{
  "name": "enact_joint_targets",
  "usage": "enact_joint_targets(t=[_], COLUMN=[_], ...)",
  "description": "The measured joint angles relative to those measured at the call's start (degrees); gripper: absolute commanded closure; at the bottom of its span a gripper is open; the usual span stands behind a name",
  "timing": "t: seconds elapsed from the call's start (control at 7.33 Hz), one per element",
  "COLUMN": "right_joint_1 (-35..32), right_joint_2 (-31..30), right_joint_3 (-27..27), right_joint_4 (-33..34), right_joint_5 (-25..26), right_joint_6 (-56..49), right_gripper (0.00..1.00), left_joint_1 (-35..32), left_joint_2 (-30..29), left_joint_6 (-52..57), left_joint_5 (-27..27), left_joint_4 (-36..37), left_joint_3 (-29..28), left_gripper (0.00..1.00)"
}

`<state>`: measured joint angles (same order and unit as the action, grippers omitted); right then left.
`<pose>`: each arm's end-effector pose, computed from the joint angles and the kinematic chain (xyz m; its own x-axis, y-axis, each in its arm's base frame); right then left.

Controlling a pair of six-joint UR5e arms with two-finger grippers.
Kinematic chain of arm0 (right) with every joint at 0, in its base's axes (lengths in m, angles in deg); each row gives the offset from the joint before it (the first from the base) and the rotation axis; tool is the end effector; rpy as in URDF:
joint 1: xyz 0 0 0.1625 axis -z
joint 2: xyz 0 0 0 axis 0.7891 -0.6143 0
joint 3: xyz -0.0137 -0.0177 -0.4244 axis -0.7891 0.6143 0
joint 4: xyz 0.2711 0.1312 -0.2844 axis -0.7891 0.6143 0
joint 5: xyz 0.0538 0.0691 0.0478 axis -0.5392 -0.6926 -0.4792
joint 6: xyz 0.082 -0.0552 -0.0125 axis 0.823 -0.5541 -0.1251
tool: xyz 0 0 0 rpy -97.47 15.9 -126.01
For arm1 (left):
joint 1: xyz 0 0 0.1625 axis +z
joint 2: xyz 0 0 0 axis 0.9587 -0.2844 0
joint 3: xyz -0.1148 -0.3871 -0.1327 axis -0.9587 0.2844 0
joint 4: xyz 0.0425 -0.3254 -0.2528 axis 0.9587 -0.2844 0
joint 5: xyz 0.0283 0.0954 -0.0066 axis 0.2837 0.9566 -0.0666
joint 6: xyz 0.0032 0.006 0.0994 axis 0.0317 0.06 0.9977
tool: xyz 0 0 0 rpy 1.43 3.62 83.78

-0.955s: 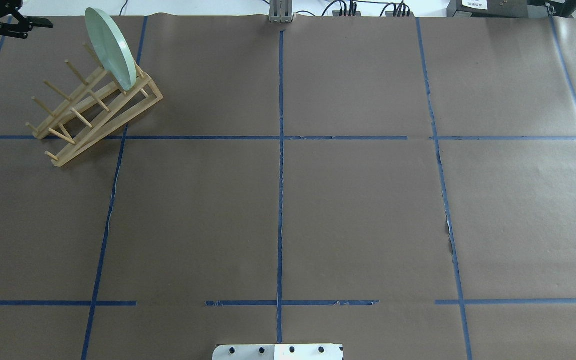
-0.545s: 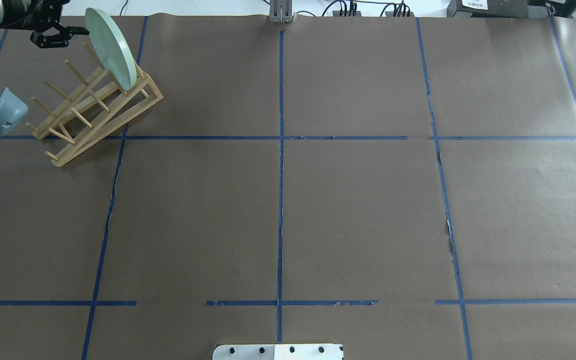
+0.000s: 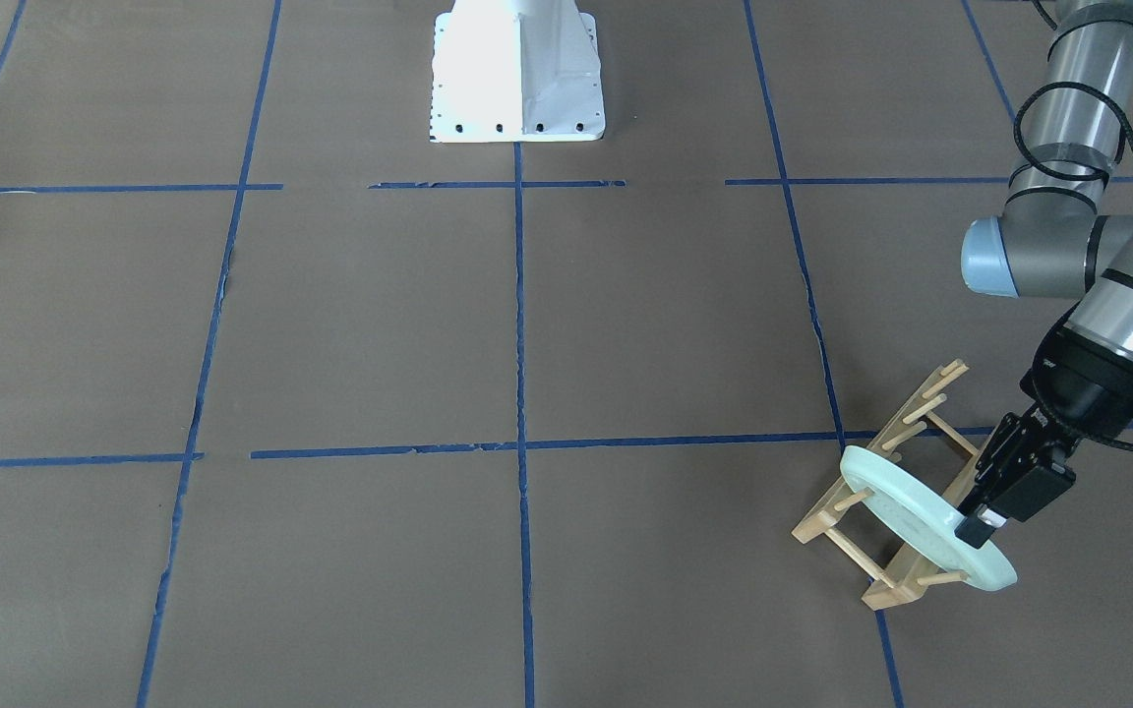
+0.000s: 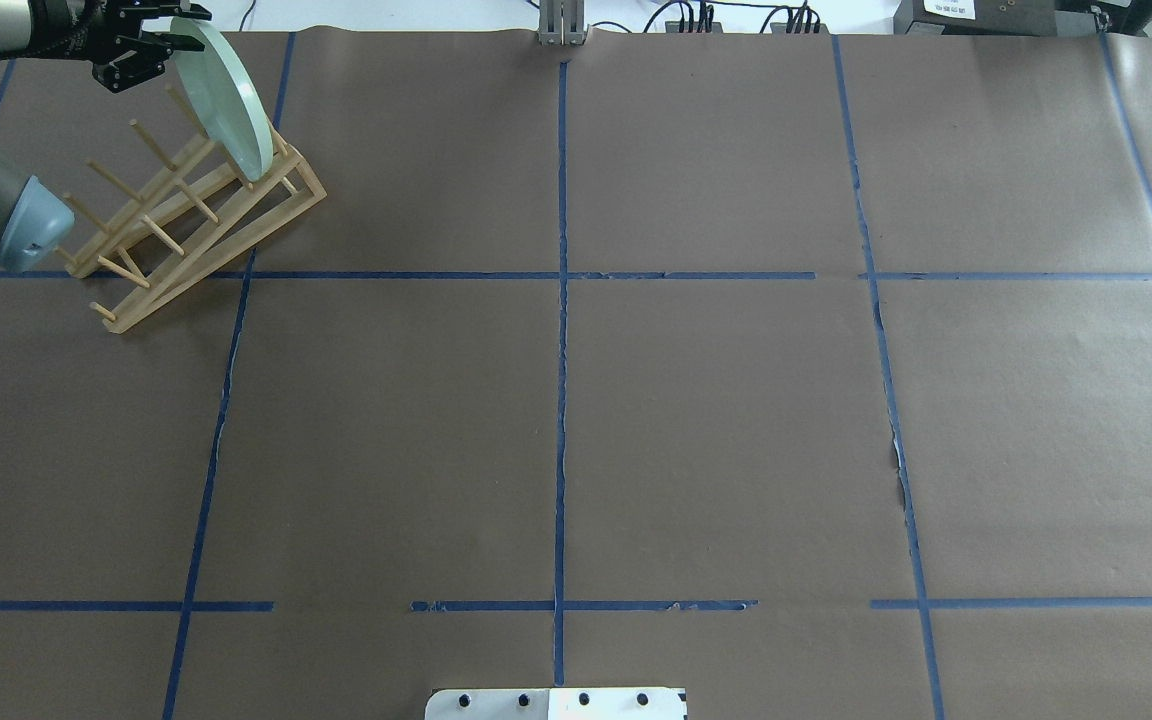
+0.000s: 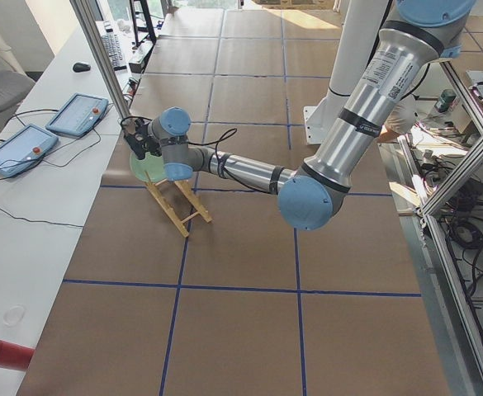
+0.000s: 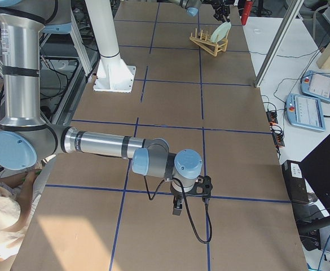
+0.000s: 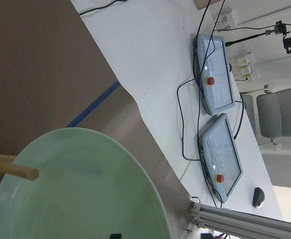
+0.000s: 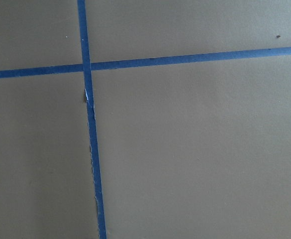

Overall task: Place plate on table
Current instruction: 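Close the left gripper on the plate rim and lift it out of the rack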

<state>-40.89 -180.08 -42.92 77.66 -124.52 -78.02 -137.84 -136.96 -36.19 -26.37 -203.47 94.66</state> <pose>0.0897 -0.4557 0.6953 0.7306 0.0962 0.6760 -0.0408 0.9944 -0.0974 0.2199 -0.6668 0.3763 -0.2001 -0.4936 -0.8464 0.6026 0.6191 -0.5035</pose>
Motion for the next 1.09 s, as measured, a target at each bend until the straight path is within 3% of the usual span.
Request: enact_joint_targets(t=[0.55, 0.82, 1.09], right_joint_1=[0.0, 0.0, 0.0], right_joint_2=[0.0, 0.0, 0.0], right_joint_3=[0.0, 0.0, 0.0], right_joint_4=[0.0, 0.0, 0.0], right_joint_5=[0.0, 0.0, 0.0], right_joint_6=[0.0, 0.0, 0.0], right_gripper=[0.00, 0.00, 0.00], left_joint_1=[-2.3, -6.9, -7.7], left_joint_2=[-0.2, -0.3, -1.8], left_joint_6=[-0.3, -4.2, -5.9], left_joint_5=[-1.8, -8.4, -12.7], left_joint_4=[-0.1, 1.4, 11.6], left_joint_3=[3.2, 8.2, 14.5], left_gripper=[1.00, 1.00, 1.00])
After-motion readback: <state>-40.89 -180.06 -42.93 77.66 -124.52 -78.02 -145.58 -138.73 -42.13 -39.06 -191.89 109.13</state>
